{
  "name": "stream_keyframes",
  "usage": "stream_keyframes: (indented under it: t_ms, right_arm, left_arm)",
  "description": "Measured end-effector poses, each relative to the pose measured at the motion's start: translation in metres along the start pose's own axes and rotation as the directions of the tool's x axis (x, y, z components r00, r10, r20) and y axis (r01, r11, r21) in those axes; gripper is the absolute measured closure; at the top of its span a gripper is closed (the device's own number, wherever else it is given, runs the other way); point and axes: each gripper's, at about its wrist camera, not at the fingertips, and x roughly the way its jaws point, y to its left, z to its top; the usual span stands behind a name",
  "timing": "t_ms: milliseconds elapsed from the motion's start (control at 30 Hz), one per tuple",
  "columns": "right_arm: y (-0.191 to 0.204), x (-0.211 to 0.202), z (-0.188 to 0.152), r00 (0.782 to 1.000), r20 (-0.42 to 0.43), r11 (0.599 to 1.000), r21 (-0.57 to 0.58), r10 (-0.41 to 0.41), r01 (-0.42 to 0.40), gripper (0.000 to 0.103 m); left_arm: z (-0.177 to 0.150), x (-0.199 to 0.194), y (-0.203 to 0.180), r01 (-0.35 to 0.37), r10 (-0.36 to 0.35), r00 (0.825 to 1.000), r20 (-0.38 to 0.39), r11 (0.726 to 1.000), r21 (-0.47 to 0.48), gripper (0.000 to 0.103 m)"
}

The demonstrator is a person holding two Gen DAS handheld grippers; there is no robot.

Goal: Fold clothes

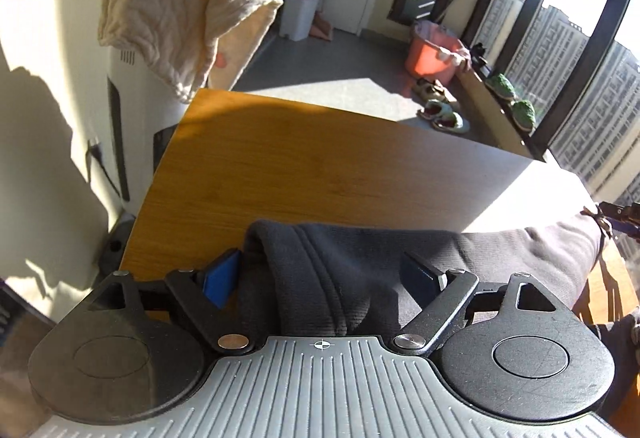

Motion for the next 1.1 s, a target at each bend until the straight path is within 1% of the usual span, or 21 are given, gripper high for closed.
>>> stream_keyframes:
  t_ms: [33, 67, 100, 200, 267, 367, 433, 500, 567, 600, 667, 767, 800, 833, 867, 933, 967, 1000, 1033, 1067, 1100]
  right_arm:
    - [0.000, 0.006, 0.000, 1.000, -0.017, 1.000, 0.008, 0.007, -0.007, 0.053]
    - [0.002, 0.010, -0.002, 1.000, -0.025, 1.000, 0.003, 0.015, -0.015, 0.055]
    - [0.004, 0.013, -0.003, 0.999, -0.033, 1.000, -0.002, 0.023, -0.023, 0.066]
    - [0.017, 0.013, -0.002, 1.000, -0.024, 0.999, -0.050, 0.017, -0.018, 0.086]
    - [0.026, 0.001, 0.003, 1.000, 0.016, 0.997, -0.079, 0.025, -0.024, 0.092]
    - [0.034, -0.033, 0.013, 0.992, 0.105, 0.993, -0.103, 0.066, -0.055, 0.093]
    - [0.030, -0.067, 0.014, 0.979, 0.177, 0.991, -0.109, 0.100, -0.081, 0.093]
    - [0.024, -0.100, 0.005, 0.966, 0.232, 0.989, -0.124, 0.111, -0.084, 0.093]
    - [0.015, -0.127, -0.014, 0.963, 0.247, 0.987, -0.139, 0.108, -0.075, 0.093]
    - [0.010, -0.139, -0.025, 0.964, 0.245, 0.986, -0.149, 0.104, -0.068, 0.093]
    - [0.002, -0.153, -0.052, 0.974, 0.210, 0.984, -0.175, 0.080, -0.043, 0.092]
    - [-0.009, -0.168, -0.088, 0.983, 0.182, 0.978, -0.208, 0.018, 0.020, 0.092]
    - [-0.012, -0.173, -0.096, 0.983, 0.183, 0.977, -0.210, -0.003, 0.042, 0.091]
    - [-0.016, -0.179, -0.101, 0.982, 0.188, 0.978, -0.199, -0.018, 0.056, 0.089]
    - [-0.021, -0.184, -0.103, 0.981, 0.193, 0.982, -0.178, -0.026, 0.061, 0.087]
    - [-0.029, -0.190, -0.103, 0.980, 0.196, 0.990, -0.132, -0.017, 0.043, 0.080]
    - [-0.032, -0.192, -0.103, 0.981, 0.196, 0.993, -0.112, -0.008, 0.031, 0.073]
    - [-0.033, -0.193, -0.104, 0.981, 0.192, 0.995, -0.101, 0.001, 0.018, 0.067]
    - [-0.032, -0.191, -0.106, 0.982, 0.187, 0.995, -0.095, 0.009, 0.009, 0.065]
    - [-0.031, -0.189, -0.109, 0.984, 0.177, 0.996, -0.094, 0.016, 0.001, 0.063]
    - [-0.029, -0.185, -0.111, 0.987, 0.162, 0.996, -0.094, 0.025, -0.009, 0.057]
  left_arm:
    - [-0.001, -0.001, -0.001, -0.007, 0.007, 1.000, 0.006, 1.000, 0.020, 0.027]
    - [-0.002, -0.001, -0.001, -0.014, 0.013, 1.000, 0.016, 0.999, 0.032, 0.032]
    - [-0.002, -0.001, 0.000, -0.013, 0.012, 1.000, 0.022, 0.999, 0.034, 0.039]
    - [0.007, 0.002, 0.005, 0.012, -0.012, 1.000, 0.026, 1.000, -0.002, 0.052]
    - [0.018, -0.001, 0.005, 0.029, -0.029, 0.999, 0.042, 0.999, -0.018, 0.056]
    - [0.033, -0.035, -0.003, 0.056, -0.056, 0.988, 0.141, 0.998, 0.005, 0.061]
    - [0.032, -0.071, -0.004, 0.105, -0.104, 0.970, 0.218, 0.994, 0.010, 0.062]
    - [0.019, -0.106, -0.003, 0.139, -0.138, 0.951, 0.275, 0.990, 0.015, 0.062]
    - [-0.005, -0.132, 0.002, 0.154, -0.150, 0.944, 0.293, 0.988, 0.010, 0.062]
    - [-0.019, -0.140, 0.005, 0.160, -0.154, 0.946, 0.287, 0.987, 0.001, 0.062]
    - [-0.049, -0.150, 0.013, 0.156, -0.144, 0.956, 0.255, 0.987, -0.028, 0.063]
    - [-0.082, -0.159, 0.027, 0.141, -0.124, 0.970, 0.209, 0.988, -0.068, 0.062]
    - [-0.089, -0.162, 0.032, 0.142, -0.123, 0.971, 0.203, 0.986, -0.083, 0.058]
    - [-0.094, -0.165, 0.036, 0.144, -0.123, 0.972, 0.201, 0.985, -0.093, 0.050]
    - [-0.097, -0.167, 0.039, 0.145, -0.122, 0.971, 0.203, 0.984, -0.101, 0.045]
    - [-0.098, -0.170, 0.042, 0.145, -0.120, 0.970, 0.212, 0.983, -0.110, 0.036]
    - [-0.097, -0.170, 0.042, 0.148, -0.121, 0.969, 0.215, 0.983, -0.112, 0.032]
    - [-0.097, -0.168, 0.039, 0.154, -0.128, 0.968, 0.217, 0.982, -0.109, 0.023]
    - [-0.096, -0.165, 0.037, 0.161, -0.135, 0.967, 0.218, 0.981, -0.105, 0.015]
    - [-0.095, -0.160, 0.032, 0.166, -0.142, 0.967, 0.213, 0.981, -0.098, 0.013]
    - [-0.094, -0.154, 0.027, 0.166, -0.144, 0.968, 0.206, 0.982, -0.093, 0.009]
